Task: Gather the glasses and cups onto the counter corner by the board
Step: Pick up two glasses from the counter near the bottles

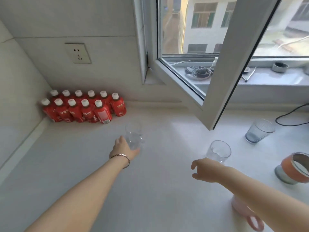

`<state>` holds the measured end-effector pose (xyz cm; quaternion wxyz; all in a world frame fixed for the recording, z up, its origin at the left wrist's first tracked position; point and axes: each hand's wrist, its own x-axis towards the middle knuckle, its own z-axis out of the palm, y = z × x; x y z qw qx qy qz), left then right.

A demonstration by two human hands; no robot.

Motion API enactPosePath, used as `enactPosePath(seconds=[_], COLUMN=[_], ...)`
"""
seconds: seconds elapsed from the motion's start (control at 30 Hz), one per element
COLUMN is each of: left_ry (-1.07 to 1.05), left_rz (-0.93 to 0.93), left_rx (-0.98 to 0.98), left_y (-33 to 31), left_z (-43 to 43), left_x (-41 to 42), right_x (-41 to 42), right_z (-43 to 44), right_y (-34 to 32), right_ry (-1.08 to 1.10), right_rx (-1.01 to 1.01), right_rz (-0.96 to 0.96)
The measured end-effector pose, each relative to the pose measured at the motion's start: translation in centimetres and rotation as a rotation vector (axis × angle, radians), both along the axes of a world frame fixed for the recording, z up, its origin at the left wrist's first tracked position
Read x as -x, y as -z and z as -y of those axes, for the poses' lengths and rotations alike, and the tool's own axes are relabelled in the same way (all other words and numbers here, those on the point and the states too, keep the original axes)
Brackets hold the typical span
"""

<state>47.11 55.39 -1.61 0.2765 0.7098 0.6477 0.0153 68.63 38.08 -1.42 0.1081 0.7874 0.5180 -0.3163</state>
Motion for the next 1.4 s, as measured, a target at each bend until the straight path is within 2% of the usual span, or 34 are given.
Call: enactPosePath(seconds=[0.17, 0.27, 0.4, 0.5, 0.7, 0.8, 0.93, 1.2, 1.4], left_ry=[-0.021, 0.008, -0.061, -0.008, 0.096, 0.119, 0.115, -0.23, -0.524], left_rz=[0.085, 0.118, 0.251, 0.261, 0.283, 0.288, 0.245, 0.234, 0.247], left_rx=[0.018, 0.054, -0.025, -0.013, 0.069, 0.085, 0.096, 0.023, -0.047], left_y=[2.4, 4.3, 5.0, 4.7, 3.3, 2.6, 2.0, 0.7, -1.1], left_z=[-7.4, -8.9, -8.8, -7.5, -1.3, 2.2, 6.6, 15.7, 24.3], left_x=[-4.0, -4.7, -4.7, -4.5, -4.2, -4.2, -4.5, -4.8, -1.9], right_x=[-0.9, -1.1, -1.4, -2.3, -7.6, -10.2, -12.0, -13.3, -8.5], right_z=[-3.0, -3.8, -4.4, -3.8, -0.6, 0.4, 0.9, 1.2, 1.9], right_y=[1.5, 1.9, 1.4, 0.1, -1.1, 0.0, 2.0, 3.2, 0.3], right_ry=[0.099, 0.143, 0.136, 0.135, 0.171, 0.2, 0.183, 0.111, -0.259], right_rx=[0.032, 0.048, 0.023, -0.061, -0.272, -0.262, -0.164, -0.298, -0.302], right_rz=[-0.066, -0.096, -0.118, -0.104, 0.04, 0.086, -0.01, -0.137, -0.235])
